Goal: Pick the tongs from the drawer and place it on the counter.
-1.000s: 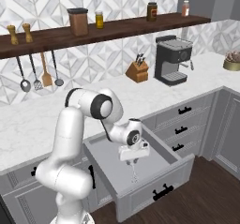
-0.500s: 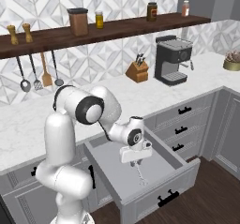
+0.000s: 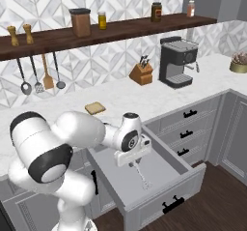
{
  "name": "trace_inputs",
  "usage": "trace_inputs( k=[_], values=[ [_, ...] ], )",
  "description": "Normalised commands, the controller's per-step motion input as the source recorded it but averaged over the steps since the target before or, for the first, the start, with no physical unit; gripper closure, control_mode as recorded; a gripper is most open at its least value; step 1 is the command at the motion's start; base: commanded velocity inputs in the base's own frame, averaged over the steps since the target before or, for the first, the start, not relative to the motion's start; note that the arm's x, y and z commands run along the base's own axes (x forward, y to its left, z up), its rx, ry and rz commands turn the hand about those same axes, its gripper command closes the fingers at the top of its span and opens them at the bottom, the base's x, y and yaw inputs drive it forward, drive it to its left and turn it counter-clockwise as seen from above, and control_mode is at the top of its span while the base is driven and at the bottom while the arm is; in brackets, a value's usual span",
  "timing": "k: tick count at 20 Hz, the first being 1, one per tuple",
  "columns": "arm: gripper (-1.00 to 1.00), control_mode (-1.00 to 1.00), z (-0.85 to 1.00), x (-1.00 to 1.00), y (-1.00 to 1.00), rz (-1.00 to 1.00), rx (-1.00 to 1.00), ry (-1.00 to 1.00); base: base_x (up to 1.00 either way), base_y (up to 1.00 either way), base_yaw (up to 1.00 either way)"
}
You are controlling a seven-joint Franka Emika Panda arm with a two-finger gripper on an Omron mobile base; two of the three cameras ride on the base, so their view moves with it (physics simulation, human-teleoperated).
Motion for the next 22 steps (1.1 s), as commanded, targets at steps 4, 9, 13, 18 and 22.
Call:
trace_inputs(
  k=[4, 9, 13, 18, 22],
  values=[
    [1.0, -1.0, 1.0, 0.0, 0.0, 0.15, 0.06, -0.03, 0.0, 0.0, 0.0],
    [1.0, -1.0, 1.0, 0.08, 0.59, 0.15, 0.18, 0.0, 0.0, 0.0, 0.0],
    [1.0, -1.0, 1.0, 0.37, 1.0, 0.12, 0.23, 0.0, 0.0, 0.0, 0.0],
    [1.0, -1.0, 0.7, 0.69, 1.0, 0.1, 0.13, -0.03, 0.0, 0.0, 0.0],
    [1.0, -1.0, 0.16, 0.83, 1.0, 0.02, 0.11, -0.05, 0.0, 0.0, 0.0]
  ],
)
